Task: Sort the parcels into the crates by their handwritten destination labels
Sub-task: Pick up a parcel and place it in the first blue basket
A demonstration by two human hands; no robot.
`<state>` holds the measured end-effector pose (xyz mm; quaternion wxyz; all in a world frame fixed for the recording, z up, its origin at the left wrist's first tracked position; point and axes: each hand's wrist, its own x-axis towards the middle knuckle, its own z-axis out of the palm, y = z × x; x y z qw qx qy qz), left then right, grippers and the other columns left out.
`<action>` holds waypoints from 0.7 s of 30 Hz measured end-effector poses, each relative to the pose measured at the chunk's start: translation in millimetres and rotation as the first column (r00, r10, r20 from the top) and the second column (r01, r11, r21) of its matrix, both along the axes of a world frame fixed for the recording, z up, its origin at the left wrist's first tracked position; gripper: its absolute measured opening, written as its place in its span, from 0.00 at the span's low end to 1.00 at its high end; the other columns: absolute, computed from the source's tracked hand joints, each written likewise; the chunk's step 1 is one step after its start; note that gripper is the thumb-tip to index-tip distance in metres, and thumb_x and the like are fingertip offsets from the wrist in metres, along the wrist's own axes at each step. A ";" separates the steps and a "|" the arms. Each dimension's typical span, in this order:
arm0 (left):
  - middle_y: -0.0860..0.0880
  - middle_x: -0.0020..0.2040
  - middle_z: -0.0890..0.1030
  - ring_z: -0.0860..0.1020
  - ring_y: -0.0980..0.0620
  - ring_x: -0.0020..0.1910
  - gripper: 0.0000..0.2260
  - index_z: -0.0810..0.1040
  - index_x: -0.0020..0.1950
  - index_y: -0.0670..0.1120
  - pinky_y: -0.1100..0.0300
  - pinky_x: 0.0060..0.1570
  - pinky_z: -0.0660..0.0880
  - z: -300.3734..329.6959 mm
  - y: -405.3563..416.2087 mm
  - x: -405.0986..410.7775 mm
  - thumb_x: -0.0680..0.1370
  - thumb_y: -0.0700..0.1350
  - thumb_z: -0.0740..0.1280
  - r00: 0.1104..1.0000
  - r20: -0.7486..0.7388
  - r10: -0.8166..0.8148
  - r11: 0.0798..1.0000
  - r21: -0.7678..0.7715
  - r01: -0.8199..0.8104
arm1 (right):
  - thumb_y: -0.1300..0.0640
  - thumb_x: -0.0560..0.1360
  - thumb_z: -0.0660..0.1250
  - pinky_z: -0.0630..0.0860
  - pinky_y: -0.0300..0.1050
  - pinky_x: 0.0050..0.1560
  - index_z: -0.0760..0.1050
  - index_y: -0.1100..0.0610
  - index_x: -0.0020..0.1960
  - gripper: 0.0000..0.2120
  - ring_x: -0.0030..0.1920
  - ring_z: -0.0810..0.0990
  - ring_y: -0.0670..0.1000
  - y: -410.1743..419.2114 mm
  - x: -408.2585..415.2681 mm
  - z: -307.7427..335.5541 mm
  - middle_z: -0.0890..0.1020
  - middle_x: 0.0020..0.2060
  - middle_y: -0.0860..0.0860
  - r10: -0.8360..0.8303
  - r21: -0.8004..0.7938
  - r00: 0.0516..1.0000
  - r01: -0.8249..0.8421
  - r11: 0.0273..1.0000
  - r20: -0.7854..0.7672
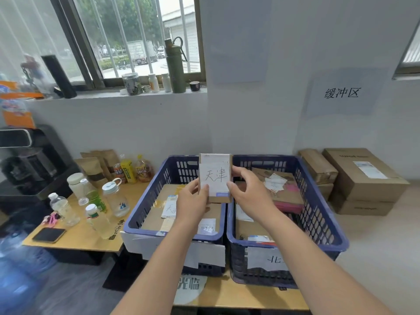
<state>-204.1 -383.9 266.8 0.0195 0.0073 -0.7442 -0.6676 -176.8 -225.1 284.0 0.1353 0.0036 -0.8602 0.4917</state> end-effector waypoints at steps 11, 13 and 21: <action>0.53 0.60 0.80 0.79 0.55 0.56 0.14 0.76 0.67 0.50 0.58 0.51 0.81 -10.3 -5.7 -90.3 0.82 0.42 0.65 0.983 -0.183 -0.024 0.954 -0.298 -0.032 | 0.59 0.82 0.60 0.67 0.29 0.56 0.58 0.48 0.80 0.28 0.66 0.71 0.41 -3.7 -71.3 -23.1 0.70 0.70 0.40 0.020 -0.121 0.998 -0.013 0.993 0.062; 0.54 0.58 0.78 0.80 0.57 0.50 0.17 0.72 0.69 0.52 0.62 0.42 0.80 -15.9 -7.8 -117.5 0.81 0.40 0.66 0.981 -0.189 -0.036 0.953 -0.303 -0.023 | 0.61 0.81 0.59 0.71 0.26 0.47 0.58 0.48 0.78 0.28 0.62 0.76 0.43 -11.2 -95.5 -28.2 0.72 0.67 0.41 0.009 -0.126 0.997 0.001 0.992 0.077; 0.53 0.59 0.78 0.78 0.55 0.55 0.23 0.66 0.72 0.53 0.57 0.46 0.82 -72.6 -22.0 -227.6 0.80 0.36 0.65 0.977 -0.107 -0.185 0.905 -0.406 0.127 | 0.62 0.80 0.60 0.67 0.32 0.51 0.58 0.57 0.79 0.28 0.64 0.71 0.51 -53.0 -205.3 -75.4 0.65 0.73 0.54 -0.080 0.119 0.961 0.050 0.992 0.265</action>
